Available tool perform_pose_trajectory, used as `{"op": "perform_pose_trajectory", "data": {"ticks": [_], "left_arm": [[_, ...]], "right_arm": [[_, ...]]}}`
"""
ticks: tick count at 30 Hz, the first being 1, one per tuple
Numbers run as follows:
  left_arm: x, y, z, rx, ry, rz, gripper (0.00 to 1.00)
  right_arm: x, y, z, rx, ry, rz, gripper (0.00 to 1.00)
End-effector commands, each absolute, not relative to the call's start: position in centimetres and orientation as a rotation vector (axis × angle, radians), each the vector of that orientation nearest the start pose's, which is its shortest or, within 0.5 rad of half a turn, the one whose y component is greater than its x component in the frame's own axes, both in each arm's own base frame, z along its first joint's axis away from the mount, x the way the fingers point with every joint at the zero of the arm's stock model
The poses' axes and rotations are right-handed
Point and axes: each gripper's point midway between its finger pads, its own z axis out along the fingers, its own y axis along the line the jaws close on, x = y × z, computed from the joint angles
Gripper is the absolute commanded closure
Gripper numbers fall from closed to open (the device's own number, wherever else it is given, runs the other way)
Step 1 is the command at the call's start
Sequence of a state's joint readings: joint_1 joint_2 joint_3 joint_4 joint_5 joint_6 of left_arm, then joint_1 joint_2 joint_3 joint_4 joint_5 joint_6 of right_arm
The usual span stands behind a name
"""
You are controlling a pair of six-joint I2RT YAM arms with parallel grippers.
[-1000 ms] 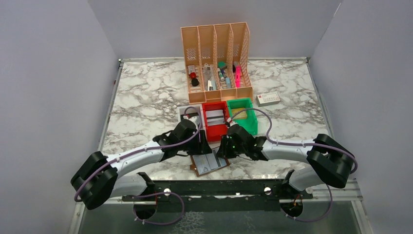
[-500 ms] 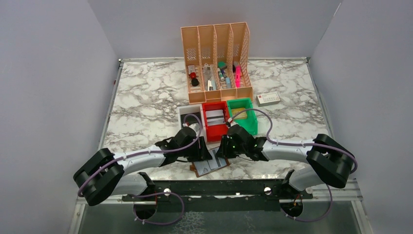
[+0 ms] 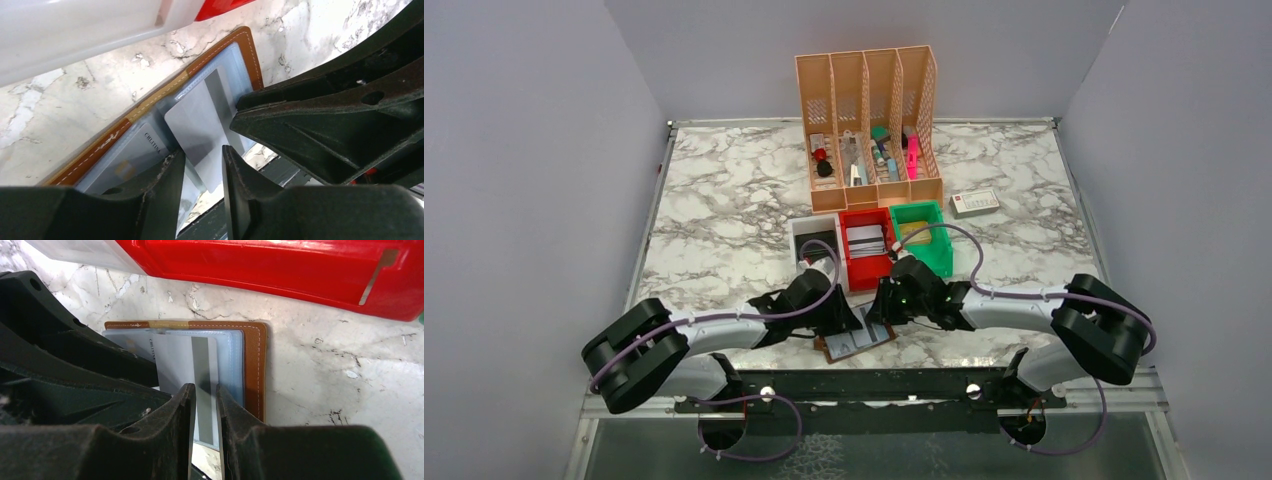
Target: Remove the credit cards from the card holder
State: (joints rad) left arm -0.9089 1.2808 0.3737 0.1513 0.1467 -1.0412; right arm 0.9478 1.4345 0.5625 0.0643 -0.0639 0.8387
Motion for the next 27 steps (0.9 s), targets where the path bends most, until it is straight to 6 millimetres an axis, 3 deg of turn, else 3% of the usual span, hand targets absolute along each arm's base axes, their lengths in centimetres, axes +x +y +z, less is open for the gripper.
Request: {"op": "perform_pose_trajectory", "data": {"ticks": [1, 11, 27], "left_arm": [[12.9, -24.8, -0.3, -0.179, 2.675, -0.866, 0.65], [13.6, -26.2, 1.2, -0.154, 2.608, -0.966, 0.99], [14.0, -24.3, 2.6, -0.123, 2.58, -0.848, 1.0]], "right_arm": [[14.8, 27.9, -0.3, -0.187, 2.689, 0.736, 0.72], [15.1, 28.1, -0.3, -0.182, 2.688, 0.729, 0.72], [15.5, 27.7, -0.3, -0.168, 2.677, 0.688, 0.69]]}}
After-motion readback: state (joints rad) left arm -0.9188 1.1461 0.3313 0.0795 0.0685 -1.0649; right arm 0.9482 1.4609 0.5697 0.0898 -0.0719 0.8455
